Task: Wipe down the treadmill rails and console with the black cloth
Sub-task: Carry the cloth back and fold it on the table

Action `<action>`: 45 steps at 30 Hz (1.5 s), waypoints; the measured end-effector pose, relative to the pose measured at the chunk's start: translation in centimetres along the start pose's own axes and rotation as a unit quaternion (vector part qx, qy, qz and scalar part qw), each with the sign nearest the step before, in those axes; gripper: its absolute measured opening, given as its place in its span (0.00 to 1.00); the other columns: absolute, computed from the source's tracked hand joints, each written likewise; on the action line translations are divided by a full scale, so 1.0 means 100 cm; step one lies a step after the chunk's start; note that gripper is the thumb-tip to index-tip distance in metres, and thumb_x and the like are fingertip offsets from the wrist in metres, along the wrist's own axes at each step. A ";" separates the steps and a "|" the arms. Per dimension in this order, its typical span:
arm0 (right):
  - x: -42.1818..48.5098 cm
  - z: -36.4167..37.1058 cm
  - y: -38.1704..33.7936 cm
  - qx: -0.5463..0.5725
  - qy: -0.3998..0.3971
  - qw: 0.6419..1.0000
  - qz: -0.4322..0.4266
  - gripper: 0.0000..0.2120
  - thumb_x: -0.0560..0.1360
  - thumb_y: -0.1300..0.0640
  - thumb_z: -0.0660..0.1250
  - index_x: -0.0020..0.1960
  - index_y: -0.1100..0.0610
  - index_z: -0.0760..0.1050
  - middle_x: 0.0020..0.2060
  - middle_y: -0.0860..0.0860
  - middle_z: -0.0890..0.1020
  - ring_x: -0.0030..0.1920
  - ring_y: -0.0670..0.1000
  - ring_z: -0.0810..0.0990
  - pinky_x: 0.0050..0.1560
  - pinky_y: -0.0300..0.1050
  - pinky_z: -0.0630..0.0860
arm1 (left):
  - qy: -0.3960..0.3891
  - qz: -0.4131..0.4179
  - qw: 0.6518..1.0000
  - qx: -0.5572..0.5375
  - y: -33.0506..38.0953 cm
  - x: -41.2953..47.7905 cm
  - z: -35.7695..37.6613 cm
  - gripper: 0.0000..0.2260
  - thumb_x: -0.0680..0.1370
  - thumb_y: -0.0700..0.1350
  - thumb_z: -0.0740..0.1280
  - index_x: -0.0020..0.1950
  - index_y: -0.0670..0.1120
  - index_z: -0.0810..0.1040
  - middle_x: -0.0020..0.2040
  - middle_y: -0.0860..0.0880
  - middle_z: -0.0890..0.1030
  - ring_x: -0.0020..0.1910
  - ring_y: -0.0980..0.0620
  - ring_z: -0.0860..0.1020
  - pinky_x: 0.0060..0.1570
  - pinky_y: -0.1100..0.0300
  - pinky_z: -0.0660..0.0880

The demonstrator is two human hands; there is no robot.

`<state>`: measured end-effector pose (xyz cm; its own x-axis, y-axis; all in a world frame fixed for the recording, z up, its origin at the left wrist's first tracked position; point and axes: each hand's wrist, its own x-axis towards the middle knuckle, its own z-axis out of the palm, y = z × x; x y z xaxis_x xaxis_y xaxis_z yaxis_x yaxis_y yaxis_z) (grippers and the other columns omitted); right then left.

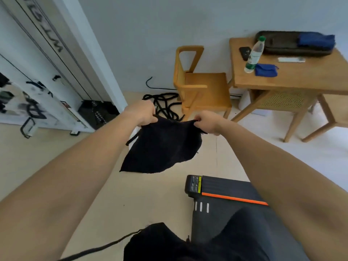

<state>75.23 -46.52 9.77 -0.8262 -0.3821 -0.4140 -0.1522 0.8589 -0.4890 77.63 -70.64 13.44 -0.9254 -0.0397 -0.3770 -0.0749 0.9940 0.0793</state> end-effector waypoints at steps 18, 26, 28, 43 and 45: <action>0.150 0.002 -0.074 0.210 0.231 0.938 0.149 0.08 0.82 0.50 0.61 0.57 0.53 0.71 0.46 0.49 0.78 0.48 0.51 0.79 0.49 0.50 0.80 | 0.107 0.133 0.977 -0.129 -0.103 0.149 -0.059 0.07 0.79 0.53 0.67 0.46 0.50 0.80 0.40 0.52 0.81 0.41 0.51 0.78 0.40 0.53 0.76; 0.199 -0.067 0.004 0.383 0.336 0.836 0.202 0.08 0.79 0.52 0.64 0.46 0.55 0.69 0.40 0.52 0.74 0.42 0.51 0.74 0.44 0.47 0.73 | -0.031 0.172 0.944 -0.279 -0.013 0.274 -0.105 0.08 0.79 0.50 0.69 0.46 0.47 0.76 0.42 0.50 0.79 0.40 0.53 0.77 0.39 0.57 0.71; 0.203 -0.086 0.023 0.416 0.334 0.822 0.200 0.11 0.79 0.52 0.65 0.41 0.55 0.68 0.37 0.52 0.71 0.40 0.50 0.72 0.42 0.46 0.70 | -0.095 0.186 0.927 -0.313 0.015 0.298 -0.117 0.11 0.78 0.51 0.70 0.41 0.45 0.76 0.37 0.47 0.79 0.36 0.50 0.77 0.38 0.58 0.71; 0.189 -0.220 0.190 0.567 0.424 0.677 0.201 0.09 0.77 0.56 0.72 0.45 0.62 0.77 0.35 0.53 0.80 0.37 0.51 0.80 0.35 0.42 0.78 | -0.392 0.242 0.791 -0.403 0.302 0.421 -0.120 0.08 0.79 0.47 0.71 0.55 0.45 0.81 0.43 0.49 0.85 0.39 0.52 0.80 0.35 0.62 0.72; 0.180 -0.232 0.211 0.587 0.429 0.655 0.207 0.09 0.77 0.59 0.71 0.51 0.65 0.78 0.39 0.56 0.82 0.39 0.52 0.83 0.37 0.42 0.80 | -0.429 0.226 0.764 -0.425 0.339 0.430 -0.118 0.10 0.79 0.43 0.71 0.59 0.43 0.80 0.44 0.46 0.85 0.35 0.53 0.80 0.29 0.65 0.75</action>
<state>44.63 -27.40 9.82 -0.7421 0.5656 -0.3596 0.2863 -0.2177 -0.9331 30.88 -39.83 10.82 -0.3710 0.7324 -0.5710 -0.3705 0.4471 0.8142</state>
